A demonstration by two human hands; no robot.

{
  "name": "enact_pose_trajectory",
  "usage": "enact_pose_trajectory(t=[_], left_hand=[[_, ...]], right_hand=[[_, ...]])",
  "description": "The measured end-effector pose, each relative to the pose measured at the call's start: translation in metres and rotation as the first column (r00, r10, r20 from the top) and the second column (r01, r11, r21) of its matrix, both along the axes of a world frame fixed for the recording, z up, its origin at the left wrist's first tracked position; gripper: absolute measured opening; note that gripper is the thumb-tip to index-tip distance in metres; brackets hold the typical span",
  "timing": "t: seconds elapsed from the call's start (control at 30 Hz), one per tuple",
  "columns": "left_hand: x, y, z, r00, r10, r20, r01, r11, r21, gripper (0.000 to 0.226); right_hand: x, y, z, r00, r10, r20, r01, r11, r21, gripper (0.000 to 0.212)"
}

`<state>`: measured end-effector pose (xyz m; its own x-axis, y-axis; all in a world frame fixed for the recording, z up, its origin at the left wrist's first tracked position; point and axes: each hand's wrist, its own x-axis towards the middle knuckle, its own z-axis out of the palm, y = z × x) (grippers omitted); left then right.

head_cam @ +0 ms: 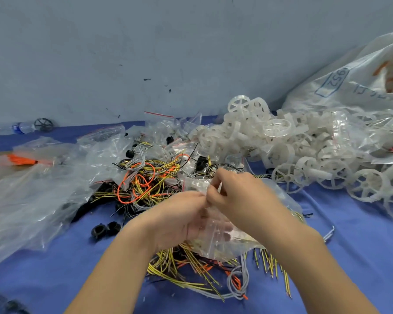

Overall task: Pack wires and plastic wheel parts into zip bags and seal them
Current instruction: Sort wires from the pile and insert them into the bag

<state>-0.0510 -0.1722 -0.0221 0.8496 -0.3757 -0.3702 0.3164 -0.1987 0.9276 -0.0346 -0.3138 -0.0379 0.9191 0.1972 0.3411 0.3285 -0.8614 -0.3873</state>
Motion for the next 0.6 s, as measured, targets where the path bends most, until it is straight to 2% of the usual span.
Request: enact_pose_trajectory(t=[0.03,0.1,0.2,0.27,0.33,0.43,0.6], left_hand=[[0.001,0.006,0.001,1.000,-0.019,-0.025,0.018,1.000,-0.026,0.035],[0.002,0.030,0.005,0.999,0.051,-0.018,-0.053,0.991,-0.124,0.033],[0.017,0.074,-0.001,0.961,0.249,0.124,-0.233,0.964,-0.129,0.030],[0.029,0.096,-0.008,0.869,0.438,0.232,-0.431,0.899,-0.082,0.025],[0.040,0.112,-0.021,0.763,0.553,0.335,-0.582,0.813,-0.015,0.021],[0.049,0.113,-0.036,0.705,0.513,0.490,-0.632,0.768,0.105,0.022],[0.050,0.084,-0.035,0.743,0.224,0.631,-0.450,0.865,0.222,0.021]], right_hand=[[0.000,0.001,-0.001,1.000,0.003,0.008,-0.003,1.000,-0.003,0.018],[-0.001,0.003,-0.003,1.000,0.009,0.030,-0.008,1.000,-0.009,0.019],[-0.001,0.006,-0.006,0.997,0.063,0.049,-0.063,0.998,-0.013,0.019],[0.000,0.008,-0.009,0.993,0.106,0.044,-0.104,0.994,-0.027,0.019],[0.001,0.010,-0.013,0.991,0.134,0.020,-0.133,0.990,-0.035,0.019],[0.003,0.010,-0.015,0.989,0.148,-0.026,-0.149,0.988,-0.046,0.021],[0.008,-0.004,-0.003,0.993,0.090,-0.081,-0.089,0.996,0.010,0.019]])
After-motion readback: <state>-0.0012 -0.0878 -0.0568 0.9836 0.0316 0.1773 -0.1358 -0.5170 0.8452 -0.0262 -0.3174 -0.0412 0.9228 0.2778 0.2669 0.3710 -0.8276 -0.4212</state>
